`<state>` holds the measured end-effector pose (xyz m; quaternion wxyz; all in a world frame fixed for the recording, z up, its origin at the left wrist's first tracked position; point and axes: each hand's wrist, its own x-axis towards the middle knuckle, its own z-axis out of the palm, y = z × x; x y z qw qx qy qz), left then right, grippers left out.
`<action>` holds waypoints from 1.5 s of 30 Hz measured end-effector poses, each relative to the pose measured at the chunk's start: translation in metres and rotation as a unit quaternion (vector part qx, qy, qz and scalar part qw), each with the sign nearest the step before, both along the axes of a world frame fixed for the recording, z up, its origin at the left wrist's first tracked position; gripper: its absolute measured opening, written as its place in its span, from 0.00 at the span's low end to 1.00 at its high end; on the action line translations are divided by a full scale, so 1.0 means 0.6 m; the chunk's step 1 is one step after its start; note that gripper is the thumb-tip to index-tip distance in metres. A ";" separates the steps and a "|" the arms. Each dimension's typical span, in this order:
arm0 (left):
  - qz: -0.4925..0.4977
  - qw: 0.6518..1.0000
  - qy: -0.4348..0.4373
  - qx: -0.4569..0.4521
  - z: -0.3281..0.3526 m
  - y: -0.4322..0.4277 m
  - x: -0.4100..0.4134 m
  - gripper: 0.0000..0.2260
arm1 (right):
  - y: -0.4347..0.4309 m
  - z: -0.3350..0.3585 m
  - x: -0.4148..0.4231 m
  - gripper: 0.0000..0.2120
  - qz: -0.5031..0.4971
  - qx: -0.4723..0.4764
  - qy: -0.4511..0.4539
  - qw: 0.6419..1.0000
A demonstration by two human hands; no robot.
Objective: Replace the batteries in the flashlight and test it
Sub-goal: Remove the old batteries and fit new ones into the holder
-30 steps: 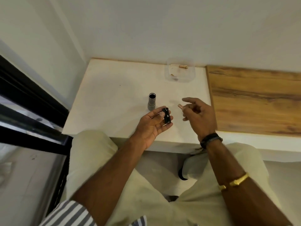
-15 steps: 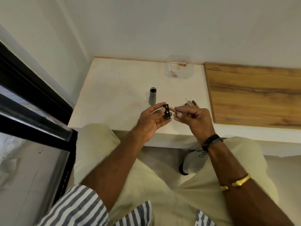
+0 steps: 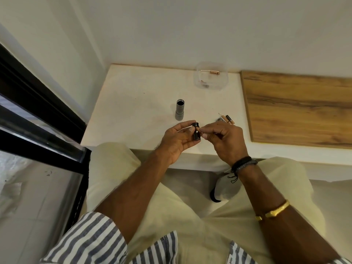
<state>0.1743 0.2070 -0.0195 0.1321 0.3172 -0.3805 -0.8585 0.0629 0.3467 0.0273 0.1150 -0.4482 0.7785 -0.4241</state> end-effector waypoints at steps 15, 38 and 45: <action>-0.003 1.000 0.015 0.013 -0.006 0.001 0.001 0.09 | -0.007 -0.006 0.004 0.08 -0.023 0.001 -0.017 1.000; 0.058 0.996 0.023 0.065 0.004 -0.003 -0.016 0.13 | -0.027 -0.033 -0.043 0.06 -0.175 -0.088 -0.312 0.930; 0.064 0.992 0.027 0.109 -0.013 -0.021 -0.025 0.12 | -0.091 -0.014 -0.128 0.05 -0.220 -0.112 -0.358 0.901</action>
